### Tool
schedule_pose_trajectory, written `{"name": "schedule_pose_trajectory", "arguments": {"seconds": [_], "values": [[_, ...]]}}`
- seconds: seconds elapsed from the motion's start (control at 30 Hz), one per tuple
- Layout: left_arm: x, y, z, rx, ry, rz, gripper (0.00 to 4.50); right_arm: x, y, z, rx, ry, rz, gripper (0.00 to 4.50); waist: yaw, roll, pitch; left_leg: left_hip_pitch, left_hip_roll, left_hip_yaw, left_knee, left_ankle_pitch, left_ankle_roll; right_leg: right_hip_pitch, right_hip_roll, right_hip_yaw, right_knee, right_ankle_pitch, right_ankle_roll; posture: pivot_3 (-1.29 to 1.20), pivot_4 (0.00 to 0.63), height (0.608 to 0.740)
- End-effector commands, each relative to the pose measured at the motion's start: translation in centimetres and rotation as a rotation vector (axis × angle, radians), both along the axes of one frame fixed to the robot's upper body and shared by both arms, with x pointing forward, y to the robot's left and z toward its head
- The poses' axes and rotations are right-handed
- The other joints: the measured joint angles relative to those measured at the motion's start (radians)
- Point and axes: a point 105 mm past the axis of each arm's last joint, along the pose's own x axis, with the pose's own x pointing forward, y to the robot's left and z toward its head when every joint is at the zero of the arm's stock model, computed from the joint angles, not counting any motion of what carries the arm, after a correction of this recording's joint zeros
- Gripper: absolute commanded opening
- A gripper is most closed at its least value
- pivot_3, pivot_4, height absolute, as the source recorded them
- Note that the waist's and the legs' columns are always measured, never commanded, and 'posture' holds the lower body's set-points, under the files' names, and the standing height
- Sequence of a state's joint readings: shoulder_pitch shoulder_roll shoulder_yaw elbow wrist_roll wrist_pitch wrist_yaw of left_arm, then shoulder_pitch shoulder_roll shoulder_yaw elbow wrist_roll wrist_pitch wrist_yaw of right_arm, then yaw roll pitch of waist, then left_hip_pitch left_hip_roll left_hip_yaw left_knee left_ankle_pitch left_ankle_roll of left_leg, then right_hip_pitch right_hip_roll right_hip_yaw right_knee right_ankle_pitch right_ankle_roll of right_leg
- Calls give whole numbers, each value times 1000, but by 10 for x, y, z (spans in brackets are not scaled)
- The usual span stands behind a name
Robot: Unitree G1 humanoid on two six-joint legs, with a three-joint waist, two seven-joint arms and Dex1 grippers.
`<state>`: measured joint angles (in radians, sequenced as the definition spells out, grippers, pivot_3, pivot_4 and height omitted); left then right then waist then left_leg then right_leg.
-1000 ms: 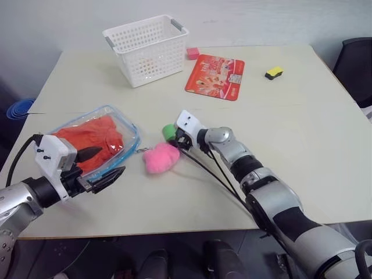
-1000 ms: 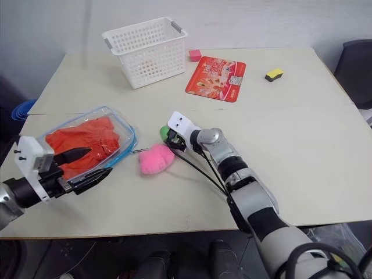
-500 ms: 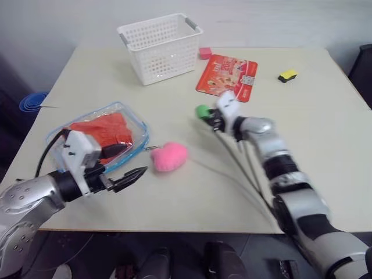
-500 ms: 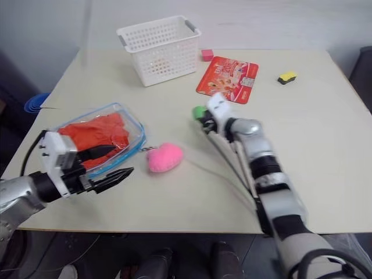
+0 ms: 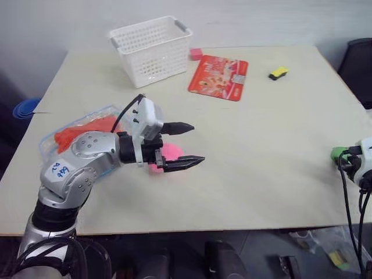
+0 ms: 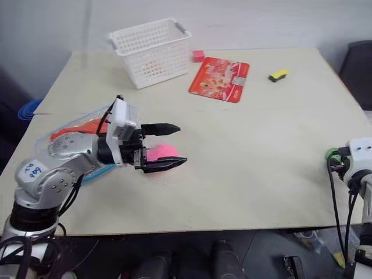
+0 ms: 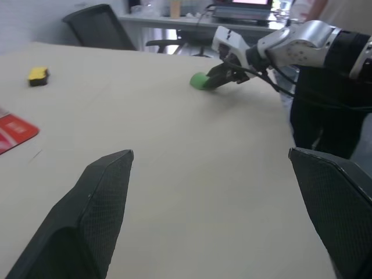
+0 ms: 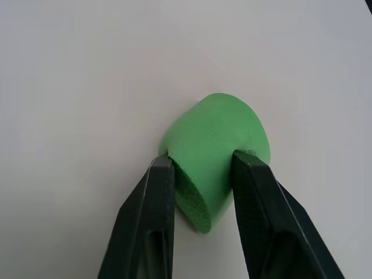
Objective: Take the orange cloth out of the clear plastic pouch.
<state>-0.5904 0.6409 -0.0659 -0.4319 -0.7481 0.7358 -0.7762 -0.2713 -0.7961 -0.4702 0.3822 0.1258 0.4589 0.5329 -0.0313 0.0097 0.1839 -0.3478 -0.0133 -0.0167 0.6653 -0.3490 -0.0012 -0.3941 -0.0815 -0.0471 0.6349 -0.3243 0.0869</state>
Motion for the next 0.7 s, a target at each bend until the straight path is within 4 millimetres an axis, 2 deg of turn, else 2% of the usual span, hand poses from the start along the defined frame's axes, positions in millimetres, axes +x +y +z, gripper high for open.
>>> {"name": "schedule_pose_trajectory", "arguments": {"seconds": [0.03, 0.1, 0.23, 0.33, 0.4, 0.47, 0.5, 0.63, 0.7], "values": [[-2, -1, 5, 12, -45, -36, 4500, 2, 9, 4, 40, -34, 15, 2324, 0, -1, 0, 7, 1, 0, 0, 0, -1, 0, 1, 3, 0, 0, 0, 0, 150, 740], [-1, 0, 5, 19, -50, -37, 4500, 5, 11, 11, 38, -48, 23, 3164, 3, -1, 1, 9, 1, 1, 0, 0, -2, 1, 2, 8, 1, 0, 0, 0, 150, 740], [-1, 7, 0, 45, -57, -9, 4500, 9, 16, 36, -5, -72, 82, 4368, 5, -1, 0, 9, 1, 1, 0, 0, -2, 0, 2, 10, 1, 0, 0, 0, 150, 740], [0, 16, -3, 58, -61, 49, 4500, 15, 24, 66, -62, -116, 162, 4456, 5, 0, 1, 9, 1, 1, 0, 0, -2, 0, 2, 11, 1, 0, 0, 0, 150, 740], [-1, 25, -6, 72, -66, 113, 4500, 24, 39, 95, -67, -180, 246, 4456, 4, 0, 1, 9, 1, 1, 0, 0, -2, -1, 2, 11, 1, 0, 0, 0, 150, 740], [-2, 37, -8, 88, -69, 198, 4500, 32, 68, 122, -85, -223, 409, 4456, 1, -1, 1, 9, 2, 2, 0, 0, -3, -1, 2, 11, 1, 0, 0, 0, 150, 740], [-2, 45, -10, 107, -73, 256, 4500, 34, 90, 132, -96, -231, 524, 4456, -1, -1, 2, 9, 2, 2, -1, 0, -3, -1, 2, 12, 1, 0, 0, 0, 150, 740], [-2, 78, -25, 225, -74, 488, 4500, 22, 165, 149, -44, -207, 946, 4456, 6, -2, 2, 10, 5, 0, -2, -2, -5, -2, 4, 12, 1, 0, 0, 0, 150, 740], [0, 108, -37, 335, -67, 665, 4500, 6, 205, 153, -1, -189, 1172, 4456, 13, -3, 3, 9, 5, -1, -2, -2, -4, -2, 4, 11, 0, 0, 0, 0, 150, 740]]}}
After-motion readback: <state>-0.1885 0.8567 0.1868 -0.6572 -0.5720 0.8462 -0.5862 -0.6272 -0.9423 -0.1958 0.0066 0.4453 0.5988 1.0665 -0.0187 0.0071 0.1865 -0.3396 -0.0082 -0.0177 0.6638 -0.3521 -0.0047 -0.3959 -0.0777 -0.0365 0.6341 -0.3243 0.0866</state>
